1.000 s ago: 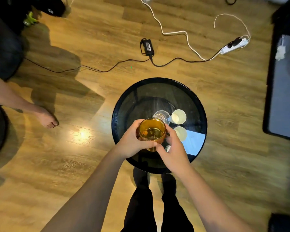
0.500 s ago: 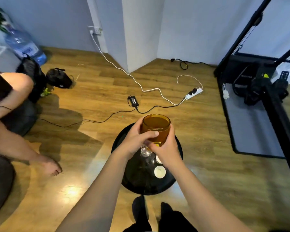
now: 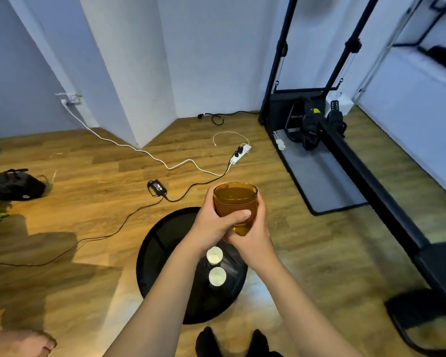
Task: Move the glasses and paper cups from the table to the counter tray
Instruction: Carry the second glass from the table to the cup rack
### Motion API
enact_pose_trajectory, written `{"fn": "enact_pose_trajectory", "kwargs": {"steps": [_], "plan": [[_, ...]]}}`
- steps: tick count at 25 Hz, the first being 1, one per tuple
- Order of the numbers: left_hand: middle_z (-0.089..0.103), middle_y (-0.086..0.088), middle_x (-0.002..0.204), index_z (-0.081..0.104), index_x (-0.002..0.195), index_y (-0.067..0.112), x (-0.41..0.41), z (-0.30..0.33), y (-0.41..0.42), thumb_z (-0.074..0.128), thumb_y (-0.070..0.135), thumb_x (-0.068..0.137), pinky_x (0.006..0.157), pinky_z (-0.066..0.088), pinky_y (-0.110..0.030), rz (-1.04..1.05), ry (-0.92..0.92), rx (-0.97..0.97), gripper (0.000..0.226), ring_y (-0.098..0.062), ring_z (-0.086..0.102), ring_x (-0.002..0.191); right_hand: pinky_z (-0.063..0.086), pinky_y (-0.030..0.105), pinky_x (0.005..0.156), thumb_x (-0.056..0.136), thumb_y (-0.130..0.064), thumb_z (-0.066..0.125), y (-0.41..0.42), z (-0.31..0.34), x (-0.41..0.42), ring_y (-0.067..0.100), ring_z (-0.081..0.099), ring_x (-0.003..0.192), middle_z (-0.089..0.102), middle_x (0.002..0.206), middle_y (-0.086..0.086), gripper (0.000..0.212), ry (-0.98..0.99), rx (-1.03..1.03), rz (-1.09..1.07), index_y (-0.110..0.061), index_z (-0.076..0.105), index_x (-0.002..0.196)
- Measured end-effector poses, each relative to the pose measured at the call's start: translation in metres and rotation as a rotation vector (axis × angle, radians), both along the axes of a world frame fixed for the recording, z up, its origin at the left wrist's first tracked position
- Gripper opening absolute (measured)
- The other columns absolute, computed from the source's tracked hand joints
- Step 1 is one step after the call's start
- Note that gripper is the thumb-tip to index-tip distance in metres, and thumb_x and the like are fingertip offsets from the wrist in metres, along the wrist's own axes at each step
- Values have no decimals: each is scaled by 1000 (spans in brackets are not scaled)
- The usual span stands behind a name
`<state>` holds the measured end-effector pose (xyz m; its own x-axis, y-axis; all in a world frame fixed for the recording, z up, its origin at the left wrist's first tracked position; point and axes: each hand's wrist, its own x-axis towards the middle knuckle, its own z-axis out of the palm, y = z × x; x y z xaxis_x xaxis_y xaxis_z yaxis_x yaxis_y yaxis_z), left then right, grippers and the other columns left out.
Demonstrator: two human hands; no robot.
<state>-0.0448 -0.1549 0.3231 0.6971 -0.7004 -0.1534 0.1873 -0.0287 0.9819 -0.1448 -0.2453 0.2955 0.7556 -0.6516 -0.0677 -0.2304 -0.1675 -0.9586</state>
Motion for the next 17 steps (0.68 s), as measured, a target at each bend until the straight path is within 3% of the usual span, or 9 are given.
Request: {"fn": "enact_pose_trajectory", "kwargs": {"steps": [4,9,14,17], "plan": [[72,21,111,52,126,40,-42,18,-51,91,36,62,79,55,-15,-198,-13,-44,75,-2,69,104,52,14,76,60,-51,81,-34,16,-63,-1,61,109,57,127,-18,104,3,-20,-113,-53,22,146],[73,17,111,54,128,35,-128,42,-122,91,43,60,79,56,-19,-433,-25,-67,77,-5,70,104,54,11,73,61,-49,83,-74,38,-161,0,61,108,56,126,-19,101,-63,-41,-375,-52,26,144],[72,15,110,55,124,35,-259,56,-181,90,47,59,78,56,-19,-651,-74,-85,75,-5,70,104,54,11,72,65,-54,86,-108,50,-307,-13,58,107,52,117,-41,100,-109,-89,-542,-55,25,143],[72,16,111,53,127,33,-361,59,-207,89,47,61,79,56,-20,-734,-93,-106,76,-6,69,107,57,17,78,64,-62,86,-122,55,-411,-6,60,111,53,123,-36,100,-105,-127,-621,-57,26,144]]}}
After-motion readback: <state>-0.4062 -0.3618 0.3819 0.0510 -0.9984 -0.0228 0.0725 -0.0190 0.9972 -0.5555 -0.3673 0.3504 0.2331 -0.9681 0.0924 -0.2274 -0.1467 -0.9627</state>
